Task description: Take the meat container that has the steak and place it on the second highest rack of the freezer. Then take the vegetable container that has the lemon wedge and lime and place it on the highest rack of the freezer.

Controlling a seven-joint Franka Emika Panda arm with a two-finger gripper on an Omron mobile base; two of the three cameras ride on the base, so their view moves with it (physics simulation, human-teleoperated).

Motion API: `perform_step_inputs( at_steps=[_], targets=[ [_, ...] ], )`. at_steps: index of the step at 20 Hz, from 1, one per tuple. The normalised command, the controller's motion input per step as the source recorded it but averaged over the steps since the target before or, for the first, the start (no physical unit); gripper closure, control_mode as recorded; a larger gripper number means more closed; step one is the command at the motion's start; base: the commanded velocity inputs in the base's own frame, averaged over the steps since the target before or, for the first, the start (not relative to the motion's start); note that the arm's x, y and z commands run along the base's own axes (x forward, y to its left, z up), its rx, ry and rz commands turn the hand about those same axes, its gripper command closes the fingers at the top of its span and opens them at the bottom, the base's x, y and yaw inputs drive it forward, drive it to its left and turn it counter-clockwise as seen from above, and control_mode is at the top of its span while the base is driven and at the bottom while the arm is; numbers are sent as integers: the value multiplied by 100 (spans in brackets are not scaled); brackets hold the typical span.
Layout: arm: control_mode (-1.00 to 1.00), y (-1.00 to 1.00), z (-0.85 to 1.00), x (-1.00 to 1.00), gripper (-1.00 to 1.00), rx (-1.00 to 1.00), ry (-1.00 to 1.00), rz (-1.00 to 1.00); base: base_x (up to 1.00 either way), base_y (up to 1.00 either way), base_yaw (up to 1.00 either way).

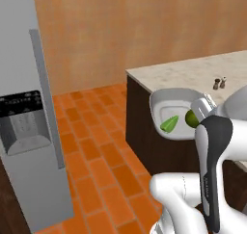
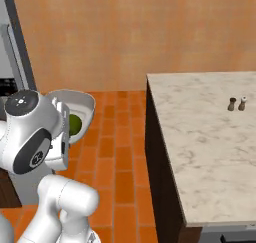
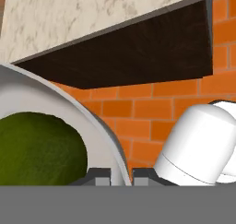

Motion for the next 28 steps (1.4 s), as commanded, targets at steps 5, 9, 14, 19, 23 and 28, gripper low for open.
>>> perform_step_inputs(
  at_steps=[5, 9, 14, 19, 23, 28],
  targets=[
    [100, 0, 0, 0, 100, 0, 0, 0, 100, -27, -1],
    [100, 0, 0, 0, 100, 0, 0, 0, 100, 0, 0],
    [100, 0, 0, 0, 100, 0, 0, 0, 100, -5, 10],
    [100, 0, 0, 0, 100, 0, 0, 0, 100, -12, 17],
    [100, 0, 0, 0, 100, 0, 0, 0, 100, -18, 19],
    [100, 0, 0, 0, 100, 0, 0, 0, 100, -10, 20]
  ],
)
